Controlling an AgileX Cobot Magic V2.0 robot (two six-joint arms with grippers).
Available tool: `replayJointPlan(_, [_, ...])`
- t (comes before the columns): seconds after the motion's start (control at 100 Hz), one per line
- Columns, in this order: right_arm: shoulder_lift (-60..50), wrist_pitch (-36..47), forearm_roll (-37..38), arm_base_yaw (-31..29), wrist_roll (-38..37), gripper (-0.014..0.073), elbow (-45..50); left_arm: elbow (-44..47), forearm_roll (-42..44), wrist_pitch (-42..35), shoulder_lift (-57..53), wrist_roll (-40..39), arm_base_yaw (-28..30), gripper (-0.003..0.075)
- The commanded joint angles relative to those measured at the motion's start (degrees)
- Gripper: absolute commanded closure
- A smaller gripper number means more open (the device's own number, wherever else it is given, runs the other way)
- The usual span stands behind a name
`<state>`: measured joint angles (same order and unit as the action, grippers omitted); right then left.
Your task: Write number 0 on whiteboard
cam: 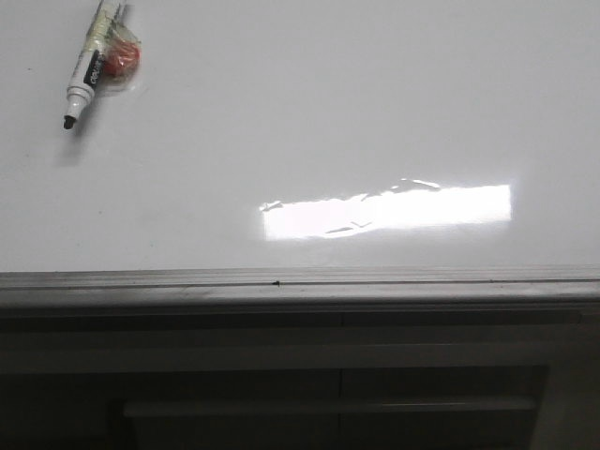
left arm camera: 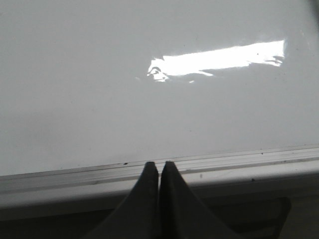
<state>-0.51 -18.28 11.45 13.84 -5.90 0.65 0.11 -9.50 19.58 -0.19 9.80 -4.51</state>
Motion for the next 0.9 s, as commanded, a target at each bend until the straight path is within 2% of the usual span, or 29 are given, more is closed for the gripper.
replayJointPlan(0.0, [-1.21, 1.5, 0.02, -0.23, 0.03, 0.0664, 0.78, 1.96, -0.66, -3.5, -1.71, -0.67, 0.05, 0.074])
replayJointPlan(0.82, [-1.21, 1.73, 0.16, -0.23, 0.03, 0.0664, 0.78, 1.96, -0.66, -3.64, -1.71, -0.67, 0.05, 0.074])
replayJointPlan(0.89, [-1.21, 4.39, 0.61, -0.23, 0.03, 0.0664, 0.78, 1.96, -4.51, -4.81, -1.71, -0.67, 0.05, 0.074])
